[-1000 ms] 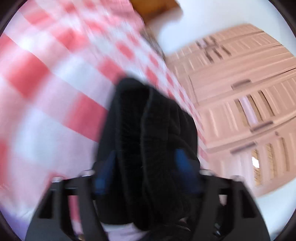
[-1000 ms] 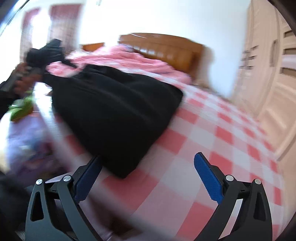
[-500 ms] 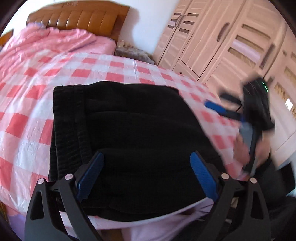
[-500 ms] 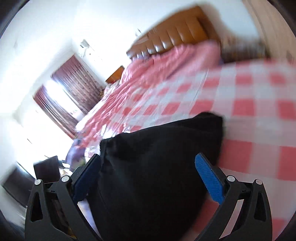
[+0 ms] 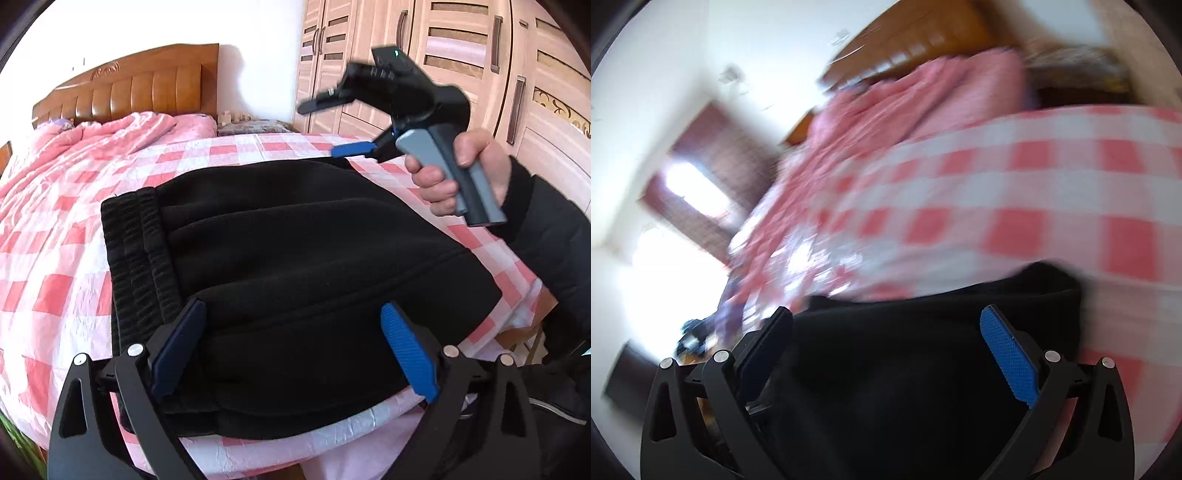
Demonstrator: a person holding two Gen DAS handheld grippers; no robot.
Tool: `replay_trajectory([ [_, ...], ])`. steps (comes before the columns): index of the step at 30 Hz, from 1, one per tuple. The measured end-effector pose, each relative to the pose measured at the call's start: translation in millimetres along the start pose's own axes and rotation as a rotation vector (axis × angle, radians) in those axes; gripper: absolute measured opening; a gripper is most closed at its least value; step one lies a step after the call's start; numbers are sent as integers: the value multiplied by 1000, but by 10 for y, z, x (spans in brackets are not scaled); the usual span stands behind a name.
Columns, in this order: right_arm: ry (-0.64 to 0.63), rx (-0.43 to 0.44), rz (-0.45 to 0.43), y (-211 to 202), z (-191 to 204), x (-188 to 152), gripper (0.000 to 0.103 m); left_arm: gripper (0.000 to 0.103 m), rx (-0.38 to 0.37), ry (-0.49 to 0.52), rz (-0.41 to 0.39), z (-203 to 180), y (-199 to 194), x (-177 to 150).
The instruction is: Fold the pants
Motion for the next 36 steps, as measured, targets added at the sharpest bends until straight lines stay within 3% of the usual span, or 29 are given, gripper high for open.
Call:
replay_trajectory([
  [2, -40, 11, 116, 283, 89, -31, 99, 100, 10, 7, -10, -14, 14, -2],
  [4, -132, -164, 156, 594, 55, -43, 98, 101, 28, 16, -13, -81, 28, -2],
  [6, -113, -201, 93, 616, 28, 115, 98, 101, 36, 16, -4, -86, 45, 18],
  [7, -98, -237, 51, 560, 28, 174, 98, 101, 26, 16, -1, -75, 36, 17],
  [8, -84, -336, -9, 468, 33, 247, 99, 101, 21, 18, -1, -73, 39, 23],
  [9, -66, -338, -29, 413, 66, 277, 99, 101, 20, 21, -1, -73, 38, 19],
  [10, -40, -226, -19, 390, 144, 255, 99, 101, 20, 27, -2, -74, 35, 12],
  [11, -25, -37, 30, 417, 314, 183, 99, 101, 21, 28, -5, -81, 31, 12],
  [13, -50, 115, 118, 507, 568, 51, 99, 101, 23, 19, -10, -79, 25, 21],
  [14, -75, 216, 213, 641, 782, -90, 99, 101, 25, 18, -12, -80, 30, 26],
  [15, -91, 256, 272, 763, 895, -169, 99, 101, 28, 20, -14, -85, 31, 27],
  [16, -116, 273, 327, 901, 1004, -246, 99, 101, 29, 22, -15, -90, 26, 22],
  [18, -188, 174, 387, 1278, 1077, -314, 99, 101, 28, 33, -23, -98, 14, 10],
  [19, -177, 190, 388, 1452, 1020, -243, 98, 101, 29, 38, -23, -117, -2, -1],
  [21, -74, 236, 308, 1455, 947, -5, 96, 102, 28, 37, -19, -72, 15, 20],
  [24, 0, 202, 269, 1412, 914, 122, 96, 102, 9, 33, -3, -50, 19, 51],
  [27, -42, 244, 256, 1264, 1064, 65, 99, 102, 7, 40, -9, -48, 14, 42],
  [29, -71, 325, 292, 1226, 1105, 1, 99, 102, 2, 38, -22, -46, 5, 30],
  [31, -96, 202, 345, 1450, 945, -17, 96, 102, 5, 31, -24, -22, 23, 24],
  [32, -95, 229, 333, 1412, 869, -2, 96, 102, 7, 27, -20, -18, 29, 34],
  [34, -60, 160, 282, 1325, 854, 172, 96, 102, 4, 24, -7, -16, 27, 50],
  [36, -53, 153, 204, 1094, 915, 347, 97, 102, 13, 32, 12, -35, 19, 53],
])
Point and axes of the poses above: each gripper's, at about its wrist camera, not at the fingertips, and y roughly the way its jaws point, z to its left, x to its top, the point moved 3 cm from there along y, roughly the way its jaws point, and after that the axes turned 2 degrees about x, right-handed, at the moved point
